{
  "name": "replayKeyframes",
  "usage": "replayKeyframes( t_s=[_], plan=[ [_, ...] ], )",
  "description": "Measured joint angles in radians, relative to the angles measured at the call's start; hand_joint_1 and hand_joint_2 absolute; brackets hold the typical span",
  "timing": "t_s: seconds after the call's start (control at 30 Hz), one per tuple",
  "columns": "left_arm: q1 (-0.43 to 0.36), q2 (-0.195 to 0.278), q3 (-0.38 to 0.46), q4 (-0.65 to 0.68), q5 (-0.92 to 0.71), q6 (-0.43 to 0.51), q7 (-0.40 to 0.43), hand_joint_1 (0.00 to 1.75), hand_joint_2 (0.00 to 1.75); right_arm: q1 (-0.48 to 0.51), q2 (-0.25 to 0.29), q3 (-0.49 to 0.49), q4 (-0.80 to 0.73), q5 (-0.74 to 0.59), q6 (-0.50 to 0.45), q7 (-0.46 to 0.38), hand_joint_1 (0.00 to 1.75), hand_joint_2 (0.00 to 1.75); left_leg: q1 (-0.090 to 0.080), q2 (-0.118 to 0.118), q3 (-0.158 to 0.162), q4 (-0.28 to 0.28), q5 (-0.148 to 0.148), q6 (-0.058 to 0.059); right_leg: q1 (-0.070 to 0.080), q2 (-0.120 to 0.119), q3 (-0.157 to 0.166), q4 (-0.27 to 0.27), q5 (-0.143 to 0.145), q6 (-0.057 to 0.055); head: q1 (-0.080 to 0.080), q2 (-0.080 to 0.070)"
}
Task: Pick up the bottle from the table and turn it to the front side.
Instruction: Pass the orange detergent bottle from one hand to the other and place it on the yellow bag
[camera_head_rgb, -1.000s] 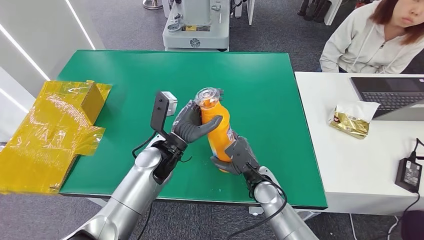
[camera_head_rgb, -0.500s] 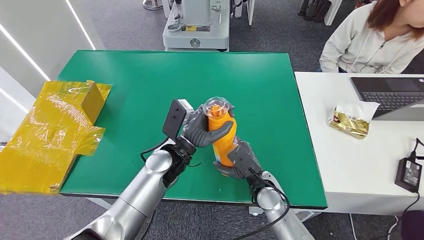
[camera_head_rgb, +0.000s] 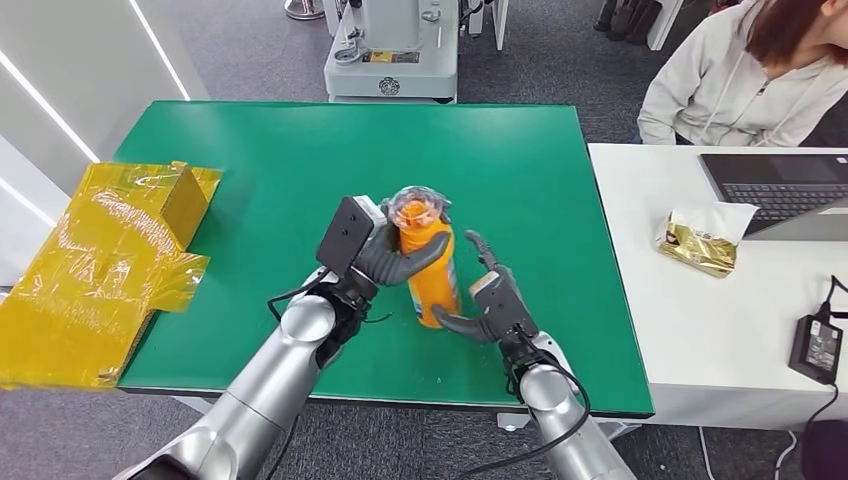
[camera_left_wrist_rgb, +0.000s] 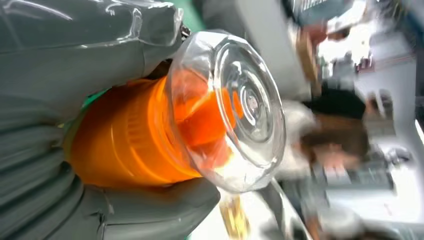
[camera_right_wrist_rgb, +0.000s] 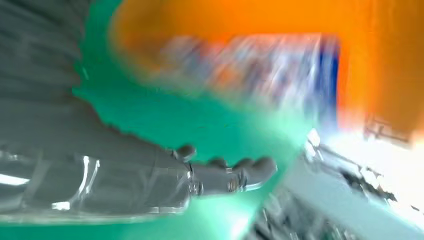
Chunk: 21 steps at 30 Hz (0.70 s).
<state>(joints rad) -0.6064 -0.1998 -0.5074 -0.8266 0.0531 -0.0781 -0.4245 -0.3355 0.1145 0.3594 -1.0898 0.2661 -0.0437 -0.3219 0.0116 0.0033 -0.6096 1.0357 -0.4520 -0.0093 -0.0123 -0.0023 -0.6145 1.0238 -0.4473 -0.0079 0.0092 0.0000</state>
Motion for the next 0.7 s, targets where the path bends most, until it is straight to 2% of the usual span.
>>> replayKeyframes(
  t_s=[0.2, 0.37, 0.53, 0.7],
  plan=[
    [0.013, 0.080, 0.069, -0.073, -0.144, 0.133, -0.041, 1.75, 1.75, 0.080, -0.026, -0.006, -0.165, -0.002, -0.014, -0.024, 0.00, 1.75, 0.000, 0.000, 0.000, -0.001, 0.000, 0.000, 0.000, 0.000, 0.000, 0.000, 0.000, 0.000, 0.000, 0.000],
    [0.029, 0.104, 0.099, -0.111, -0.226, 0.185, -0.049, 1.75, 1.75, 0.113, -0.039, -0.006, -0.259, -0.002, -0.017, -0.028, 0.00, 1.75, 0.000, 0.000, -0.001, -0.001, 0.000, 0.000, 0.000, 0.000, 0.000, 0.000, 0.000, 0.000, 0.000, 0.000],
    [0.030, 0.122, 0.100, -0.138, -0.472, 0.378, -0.032, 1.75, 1.75, 0.142, -0.053, -0.004, -0.329, -0.005, -0.020, -0.041, 0.00, 1.75, 0.000, 0.000, -0.001, 0.000, 0.000, 0.000, 0.000, 0.000, 0.000, 0.000, 0.000, 0.000, 0.000, 0.000],
    [0.028, 0.138, 0.099, -0.148, -0.612, 0.473, 0.003, 1.75, 1.75, 0.163, -0.064, -0.002, -0.373, -0.006, -0.022, -0.045, 0.00, 1.75, 0.000, 0.000, 0.000, 0.000, 0.000, 0.000, 0.000, 0.000, 0.000, 0.000, 0.000, 0.000, 0.000, 0.000]
  ],
)
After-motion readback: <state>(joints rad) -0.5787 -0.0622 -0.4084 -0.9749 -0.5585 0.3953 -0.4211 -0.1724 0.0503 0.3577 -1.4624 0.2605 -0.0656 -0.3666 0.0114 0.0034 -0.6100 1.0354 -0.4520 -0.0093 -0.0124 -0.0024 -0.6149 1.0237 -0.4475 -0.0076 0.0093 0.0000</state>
